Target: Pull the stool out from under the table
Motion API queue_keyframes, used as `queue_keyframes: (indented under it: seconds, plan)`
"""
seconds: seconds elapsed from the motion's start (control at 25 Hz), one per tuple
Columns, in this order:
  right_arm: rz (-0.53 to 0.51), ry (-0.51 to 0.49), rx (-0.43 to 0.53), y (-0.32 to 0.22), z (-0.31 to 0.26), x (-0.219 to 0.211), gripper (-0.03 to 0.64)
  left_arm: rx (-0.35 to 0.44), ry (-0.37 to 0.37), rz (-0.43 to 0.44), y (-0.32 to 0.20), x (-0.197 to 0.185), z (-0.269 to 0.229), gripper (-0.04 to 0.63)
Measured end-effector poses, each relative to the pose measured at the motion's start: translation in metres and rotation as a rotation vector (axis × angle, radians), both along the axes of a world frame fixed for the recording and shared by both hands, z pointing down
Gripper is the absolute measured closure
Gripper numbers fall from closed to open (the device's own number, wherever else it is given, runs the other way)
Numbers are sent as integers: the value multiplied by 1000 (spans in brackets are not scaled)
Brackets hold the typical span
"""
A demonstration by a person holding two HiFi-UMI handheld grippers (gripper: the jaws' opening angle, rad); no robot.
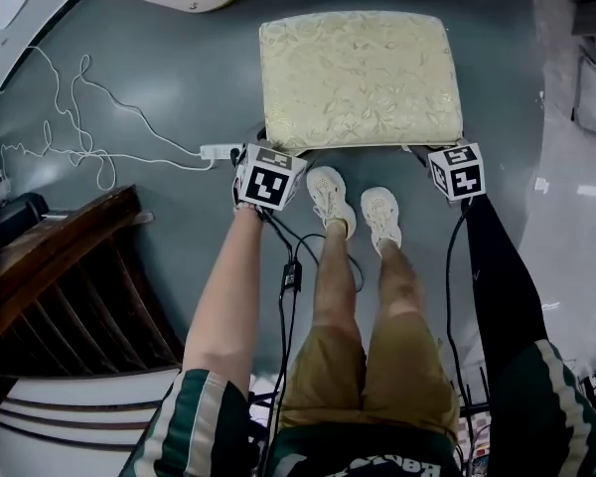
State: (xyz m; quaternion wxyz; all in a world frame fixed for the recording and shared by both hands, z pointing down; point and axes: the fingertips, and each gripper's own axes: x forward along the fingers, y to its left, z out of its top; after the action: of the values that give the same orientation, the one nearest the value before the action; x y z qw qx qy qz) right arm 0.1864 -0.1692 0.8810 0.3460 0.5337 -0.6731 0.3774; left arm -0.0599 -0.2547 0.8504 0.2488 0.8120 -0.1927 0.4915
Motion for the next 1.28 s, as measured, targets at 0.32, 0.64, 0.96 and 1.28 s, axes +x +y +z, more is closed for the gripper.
queue_keyframes:
  seconds: [0.32,0.64,0.96,1.28]
  plan:
    - [-30,-6,-35,-3,-11,7,190,-39,-25,-34,1,6,-11,146]
    - [-51,7,-37,-1,-15,8,190,-51,-23,-54,10,4,-11,146]
    - [-70,26,-52,0,-16,11,190,-65,-7,-68,13,5,-5,147]
    - [-60,39,-68,1,-14,12,190,-96,-6,-53,14,6,4,147]
